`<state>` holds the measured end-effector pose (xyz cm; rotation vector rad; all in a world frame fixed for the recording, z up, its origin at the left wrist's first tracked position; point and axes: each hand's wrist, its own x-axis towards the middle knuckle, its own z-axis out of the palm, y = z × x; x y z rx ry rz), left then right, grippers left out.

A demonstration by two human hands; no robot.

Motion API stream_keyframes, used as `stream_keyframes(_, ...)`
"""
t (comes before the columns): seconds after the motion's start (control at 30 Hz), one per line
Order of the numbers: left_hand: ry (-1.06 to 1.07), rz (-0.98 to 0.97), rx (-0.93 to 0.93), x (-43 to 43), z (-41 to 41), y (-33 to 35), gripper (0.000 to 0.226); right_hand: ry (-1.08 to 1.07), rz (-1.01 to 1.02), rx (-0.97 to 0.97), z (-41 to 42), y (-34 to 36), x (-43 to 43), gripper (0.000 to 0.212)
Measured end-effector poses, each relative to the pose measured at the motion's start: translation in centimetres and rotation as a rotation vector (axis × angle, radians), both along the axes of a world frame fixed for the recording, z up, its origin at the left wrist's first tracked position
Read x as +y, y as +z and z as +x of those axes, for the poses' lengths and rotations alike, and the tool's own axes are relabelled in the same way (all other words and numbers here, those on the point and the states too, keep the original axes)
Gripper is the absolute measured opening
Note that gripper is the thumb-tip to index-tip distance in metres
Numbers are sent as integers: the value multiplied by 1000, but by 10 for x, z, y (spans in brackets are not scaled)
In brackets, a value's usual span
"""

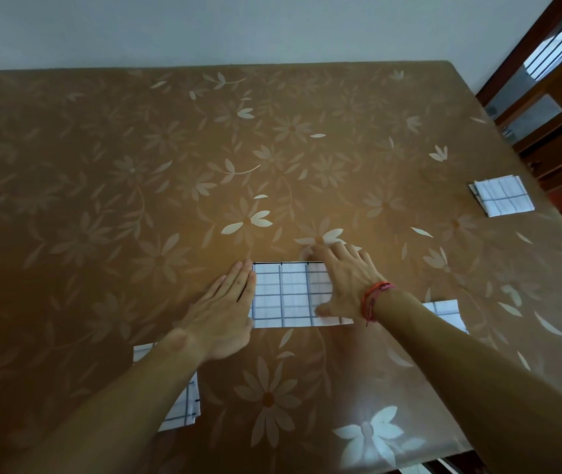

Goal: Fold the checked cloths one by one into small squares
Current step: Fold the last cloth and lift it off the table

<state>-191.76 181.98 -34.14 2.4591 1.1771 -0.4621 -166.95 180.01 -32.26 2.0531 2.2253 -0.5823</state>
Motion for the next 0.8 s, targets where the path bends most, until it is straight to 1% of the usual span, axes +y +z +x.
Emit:
stream_keyframes(0.13, -2, 16, -9, 0, -1, -3, 73, -27, -66, -30, -4, 3, 10, 86)
stream_keyframes(0.2, -5, 26, -13, 0, -2, -5, 74, -15, -91, -47, -6, 13, 13, 77)
stream_keyframes(0.23, -3, 26, -19, 0, -2, -5, 74, 2, -119, -69, -5, 19, 15, 69)
stream_keyframes(0.3, 0, 24, -31, 0, -3, -5, 75, 31, -233, -102, -4, 22, 15, 44)
stream_keyframes(0.33, 0, 25, -38, 1, -2, -4, 75, 32, -207, -105, -4, 22, 15, 38)
stream_keyframes(0.37, 0, 27, -44, 1, -3, -5, 76, 25, -149, -122, -3, 17, 17, 44)
stream_keyframes(0.4, 1, 30, -50, 1, -3, -5, 76, -29, -108, -110, -4, 10, 18, 53)
stream_keyframes(0.43, 1, 34, -54, 1, -3, -6, 76, -72, -91, -97, -4, 4, 20, 57)
stream_keyframes(0.5, 0, 41, -62, 0, -3, -7, 76, -112, -112, -88, -1, -11, 24, 54)
stream_keyframes(0.6, 5, 36, -56, 0, -2, -6, 76, -181, -125, -16, 2, -13, 23, 43)
stream_keyframes(0.67, 12, 33, -51, 0, -1, -5, 75, -246, -146, 157, 0, -3, 23, 28)
stream_keyframes(0.7, 18, 31, -53, -1, -1, -4, 75, -263, -148, 213, 1, -1, 24, 21)
stream_keyframes(0.8, 34, 35, -76, -3, 0, -4, 76, -248, -131, 263, -1, 6, 23, 15)
